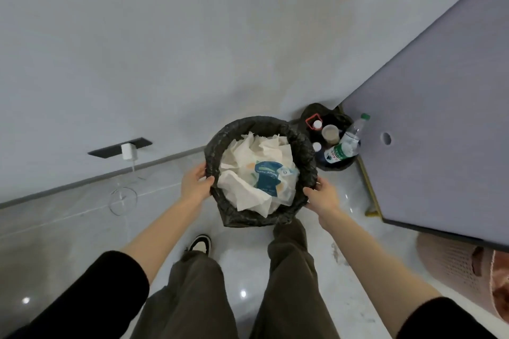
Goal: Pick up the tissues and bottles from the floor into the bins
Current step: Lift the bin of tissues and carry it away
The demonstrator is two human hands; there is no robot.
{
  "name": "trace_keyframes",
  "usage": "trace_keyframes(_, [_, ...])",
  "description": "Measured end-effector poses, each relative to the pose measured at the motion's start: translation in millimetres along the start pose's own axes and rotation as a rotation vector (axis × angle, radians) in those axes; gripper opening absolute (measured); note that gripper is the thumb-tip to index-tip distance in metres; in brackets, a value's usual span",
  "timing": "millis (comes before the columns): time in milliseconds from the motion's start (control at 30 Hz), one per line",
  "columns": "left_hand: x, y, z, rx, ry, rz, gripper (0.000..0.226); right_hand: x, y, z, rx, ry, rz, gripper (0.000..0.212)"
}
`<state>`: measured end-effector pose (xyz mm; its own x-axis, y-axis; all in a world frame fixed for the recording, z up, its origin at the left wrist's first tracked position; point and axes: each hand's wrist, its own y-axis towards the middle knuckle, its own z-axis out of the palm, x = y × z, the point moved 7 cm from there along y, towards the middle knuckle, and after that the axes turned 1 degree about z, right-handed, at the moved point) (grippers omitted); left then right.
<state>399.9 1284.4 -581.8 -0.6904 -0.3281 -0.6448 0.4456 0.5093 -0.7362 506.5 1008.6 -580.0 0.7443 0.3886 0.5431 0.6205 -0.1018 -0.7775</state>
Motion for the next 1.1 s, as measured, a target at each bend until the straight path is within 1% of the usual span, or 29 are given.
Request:
trace_keyframes(67, [6.0, 9.0, 21.0, -0.070, -0.056, -0.056, 0.050, 14.3, 26.5, -10.4, 0.081, -0.079, -0.007, 0.037])
trace_keyframes(167, [17.7, 18.6, 49.7, -0.107, -0.120, -0.114, 0.050, 31.7, 59.1, -23.2, 0.187, -0.143, -0.004, 0.030])
trace_keyframes(267, [25.0, 29.9, 74.5, -0.119, -0.145, -0.152, 0.048, 38.5, 94.7, -26.6, 0.244, -0.157, 0.017, 0.034])
trace_keyframes(433, [45.4, 59.3, 99.3, -0.119, -0.184, -0.222, 0.051, 22.0, 151.4, -15.4, 0.289, -0.176, 0.088, 0.045])
trace_keyframes(633, [82.2, 117.0, 113.1, -0.097, -0.168, -0.305, 0.052, -11.0, 217.4, 12.9, 0.287, -0.176, 0.159, 0.053])
trace_keyframes(767, [120.8, 161.0, 124.2, -0.113, -0.194, -0.348, 0.051, -41.1, 264.6, 36.3, 0.294, -0.187, 0.189, 0.052])
trace_keyframes(867, [138.3, 182.8, 130.3, -0.129, -0.209, -0.365, 0.051, -52.8, 285.3, 47.0, 0.285, -0.186, 0.199, 0.054])
trace_keyframes(1100, [169.8, 233.0, 144.3, -0.083, -0.254, -0.369, 0.056, -81.0, 335.6, 70.0, 0.236, -0.200, 0.199, 0.058])
